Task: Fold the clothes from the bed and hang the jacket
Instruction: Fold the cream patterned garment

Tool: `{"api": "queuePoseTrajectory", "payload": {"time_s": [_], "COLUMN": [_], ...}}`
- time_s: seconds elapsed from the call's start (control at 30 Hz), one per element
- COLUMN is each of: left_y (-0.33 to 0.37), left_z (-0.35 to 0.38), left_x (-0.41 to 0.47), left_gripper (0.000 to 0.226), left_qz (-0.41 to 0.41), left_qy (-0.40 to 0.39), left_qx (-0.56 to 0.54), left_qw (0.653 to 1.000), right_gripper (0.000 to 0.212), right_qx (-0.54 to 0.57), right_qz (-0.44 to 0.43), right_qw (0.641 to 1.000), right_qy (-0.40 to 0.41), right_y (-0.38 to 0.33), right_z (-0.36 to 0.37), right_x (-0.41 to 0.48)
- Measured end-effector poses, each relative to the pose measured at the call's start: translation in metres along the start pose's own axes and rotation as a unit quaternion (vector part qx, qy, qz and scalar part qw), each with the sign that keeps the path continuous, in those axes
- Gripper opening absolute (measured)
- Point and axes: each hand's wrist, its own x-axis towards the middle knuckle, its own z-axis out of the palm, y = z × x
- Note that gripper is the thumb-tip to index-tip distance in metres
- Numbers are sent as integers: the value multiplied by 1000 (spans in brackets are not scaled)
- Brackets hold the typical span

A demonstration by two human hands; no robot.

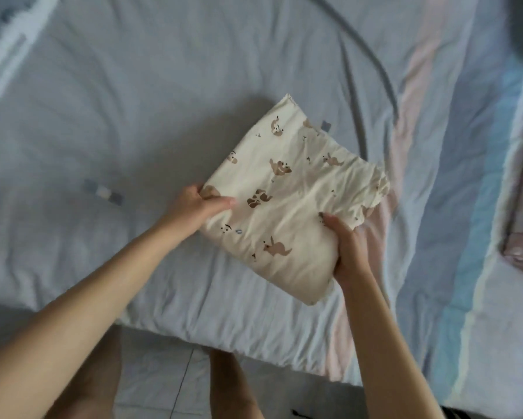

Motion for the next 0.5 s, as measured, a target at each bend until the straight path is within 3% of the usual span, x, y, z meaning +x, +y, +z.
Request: {"api": "queuePoseTrajectory", "payload": {"time_s": [0.17,0.23,0.4,0.5], "left_y": [66,109,189,184], "left_z": [-113,-197,-342,-424], "left_x": [-63,-93,-117,-93], "left_gripper": [32,34,28,18], "left_qz": [92,134,240,246], "left_qy": [87,156,263,329], "left_qx": [-96,-95,-121,-148], "left_qw": [987,974,926,900], "right_gripper": [58,64,55,54], "right_qx": [30,31,104,126], "right_qz": [31,19,-52,-61], "right_qw": [996,987,952,943], "right_qy": [-73,-156,-283,-302], "right_y": [-15,-38,-69,-57], "right_z": [127,220,395,480], "right_x": [-36,-54,-75,-66]}}
